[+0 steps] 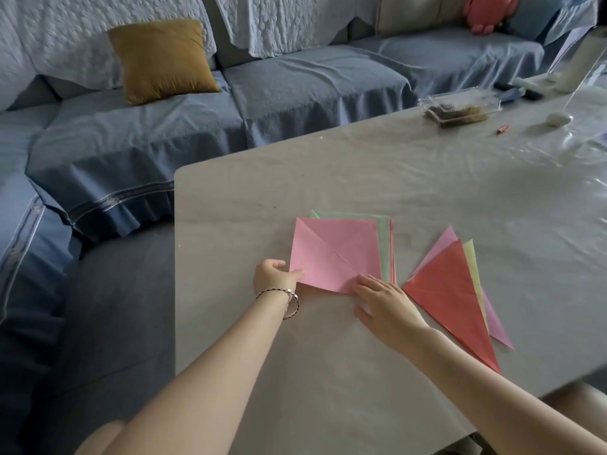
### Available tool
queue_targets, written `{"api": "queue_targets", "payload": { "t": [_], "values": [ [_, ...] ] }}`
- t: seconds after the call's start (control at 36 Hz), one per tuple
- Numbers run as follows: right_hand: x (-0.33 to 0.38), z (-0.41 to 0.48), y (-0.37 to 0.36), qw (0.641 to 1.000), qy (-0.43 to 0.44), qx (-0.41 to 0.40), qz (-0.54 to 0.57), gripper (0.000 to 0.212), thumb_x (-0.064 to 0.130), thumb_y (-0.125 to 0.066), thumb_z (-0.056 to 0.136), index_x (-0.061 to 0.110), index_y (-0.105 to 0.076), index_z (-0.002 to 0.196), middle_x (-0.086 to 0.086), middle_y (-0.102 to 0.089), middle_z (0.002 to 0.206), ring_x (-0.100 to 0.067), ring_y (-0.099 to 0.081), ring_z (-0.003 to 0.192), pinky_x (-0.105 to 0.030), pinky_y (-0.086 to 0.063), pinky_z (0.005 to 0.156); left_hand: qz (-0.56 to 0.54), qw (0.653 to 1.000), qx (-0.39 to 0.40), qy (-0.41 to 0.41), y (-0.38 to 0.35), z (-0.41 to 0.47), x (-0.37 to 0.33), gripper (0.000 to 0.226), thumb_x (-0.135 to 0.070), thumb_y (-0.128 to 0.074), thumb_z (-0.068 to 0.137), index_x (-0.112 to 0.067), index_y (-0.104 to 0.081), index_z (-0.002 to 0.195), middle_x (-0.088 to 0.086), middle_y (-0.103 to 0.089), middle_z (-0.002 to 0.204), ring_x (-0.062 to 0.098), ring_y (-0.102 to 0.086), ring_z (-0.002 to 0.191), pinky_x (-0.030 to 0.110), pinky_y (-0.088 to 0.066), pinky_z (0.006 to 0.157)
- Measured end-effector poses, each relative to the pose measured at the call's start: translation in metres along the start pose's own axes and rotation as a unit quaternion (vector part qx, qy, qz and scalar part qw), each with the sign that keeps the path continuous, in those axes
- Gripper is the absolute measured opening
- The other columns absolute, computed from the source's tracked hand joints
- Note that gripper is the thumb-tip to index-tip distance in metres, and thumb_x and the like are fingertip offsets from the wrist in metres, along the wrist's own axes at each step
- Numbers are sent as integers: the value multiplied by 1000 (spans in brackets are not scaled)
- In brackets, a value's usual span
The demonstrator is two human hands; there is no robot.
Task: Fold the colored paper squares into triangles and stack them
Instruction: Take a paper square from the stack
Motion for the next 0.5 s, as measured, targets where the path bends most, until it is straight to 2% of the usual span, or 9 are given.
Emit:
{"api": "queue_targets", "payload": {
  "t": [0.08,0.14,0.19,0.25,0.31,0.36,0.42,0.44,0.5],
  "values": [
    [0,-1,0,1000,7,-2,-7,31,23,-47,91,15,-54,120,3,-48,129,-16,-40,127,-27,-30,101,-4,1000,-9,-5,2,0,1,27,-12,-75,70,-9,-64,94,10,-70,86,25,-66,72,27,-49,68],
    [1,-1,0,1000,14,4,-13,35,24,-46,92,18,-49,127,5,-42,137,-13,-34,132,-25,-25,104,-16,1000,-8,-6,3,-2,2,18,-10,-74,71,-9,-65,86,4,-65,65,18,-59,54,23,-46,58],
    [0,-2,1,1000,16,-2,-9,40,24,-46,92,20,-46,132,9,-39,141,-11,-33,133,-22,-20,105,-18,1000,-8,-7,6,-5,3,12,-9,-73,72,-10,-64,80,-2,-59,55,14,-55,47,21,-44,55],
    [-1,-4,2,1000,19,-13,2,41,22,-50,91,19,-49,131,7,-43,141,-14,-37,131,-22,-20,106,-12,1000,-9,-16,11,-7,5,10,-9,-73,73,-12,-64,75,-3,-59,56,16,-54,47,24,-47,57],
    [2,-6,4,999,24,-19,9,40,18,-61,85,13,-56,125,0,-51,135,-20,-45,127,-27,-27,106,-5,1000,-15,-23,17,-8,7,13,-9,-73,73,-14,-62,68,-3,-59,56,19,-55,48,27,-49,62],
    [5,-8,3,999,38,-32,-2,47,18,-80,66,12,-66,110,-7,-63,118,-25,-60,111,-36,-44,94,-2,1000,-14,-21,24,-9,12,20,-8,-71,75,-16,-58,61,-5,-59,48,20,-57,48,29,-51,62],
    [4,-10,-1,998,42,-39,-5,56,22,-89,51,14,-69,102,-8,-68,108,-27,-66,101,-38,-51,83,13,999,-19,-22,32,-11,16,23,-10,-68,78,-18,-56,60,-8,-58,44,25,-61,53,31,-52,63],
    [6,-11,-3,998,49,-31,2,57,24,-87,54,13,-67,107,-9,-66,113,-28,-63,106,-40,-48,87,34,999,-25,-30,36,-12,17,24,-12,-67,78,-19,-55,59,-7,-58,50,26,-61,57,31,-51,65],
    [12,-12,-5,997,63,-31,29,60,31,-77,69,15,-58,124,-9,-53,133,-27,-47,126,-40,-31,104,64,996,-37,-49,45,-15,17,24,-15,-66,78,-21,-55,58,-3,-59,59,26,-59,62,31,-50,69]
  ]
}}
Point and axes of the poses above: each hand's wrist, its own z-axis towards the middle knuckle, its own y-axis out of the back of the hand, x = y × z, the point moved 6 cm from there along z, towards the middle knuckle
